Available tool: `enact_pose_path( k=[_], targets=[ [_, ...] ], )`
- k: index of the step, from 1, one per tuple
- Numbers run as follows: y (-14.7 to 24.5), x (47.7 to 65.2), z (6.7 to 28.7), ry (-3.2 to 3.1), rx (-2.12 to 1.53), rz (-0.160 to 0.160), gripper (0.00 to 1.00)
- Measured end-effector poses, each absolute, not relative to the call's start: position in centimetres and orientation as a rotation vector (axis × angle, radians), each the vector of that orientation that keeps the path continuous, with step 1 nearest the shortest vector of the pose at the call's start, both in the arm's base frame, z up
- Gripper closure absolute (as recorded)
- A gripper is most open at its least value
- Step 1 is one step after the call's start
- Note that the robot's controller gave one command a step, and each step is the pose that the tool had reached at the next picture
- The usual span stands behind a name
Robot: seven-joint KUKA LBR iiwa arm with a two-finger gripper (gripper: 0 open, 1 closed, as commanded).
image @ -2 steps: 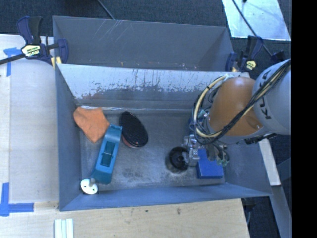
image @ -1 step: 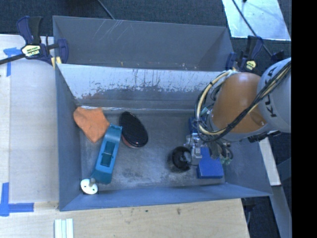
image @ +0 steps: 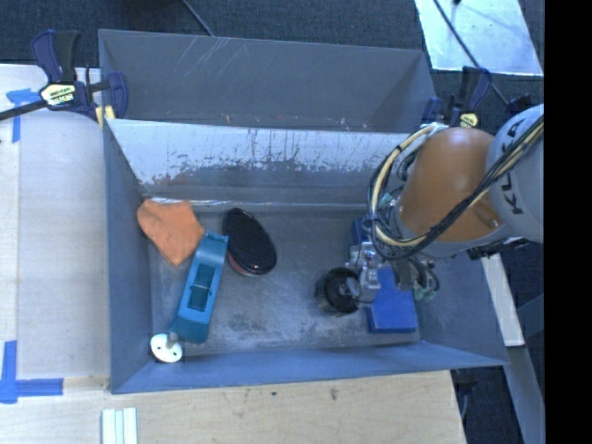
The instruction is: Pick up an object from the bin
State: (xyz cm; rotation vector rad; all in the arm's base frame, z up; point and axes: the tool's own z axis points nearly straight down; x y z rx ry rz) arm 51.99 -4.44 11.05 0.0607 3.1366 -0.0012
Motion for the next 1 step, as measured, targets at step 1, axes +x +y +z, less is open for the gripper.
enact_pose_path(
  k=[1],
  targets=[
    [-4.44, 52.02, 11.93, 3.135, 0.061, -0.001, 1.0]
  ],
)
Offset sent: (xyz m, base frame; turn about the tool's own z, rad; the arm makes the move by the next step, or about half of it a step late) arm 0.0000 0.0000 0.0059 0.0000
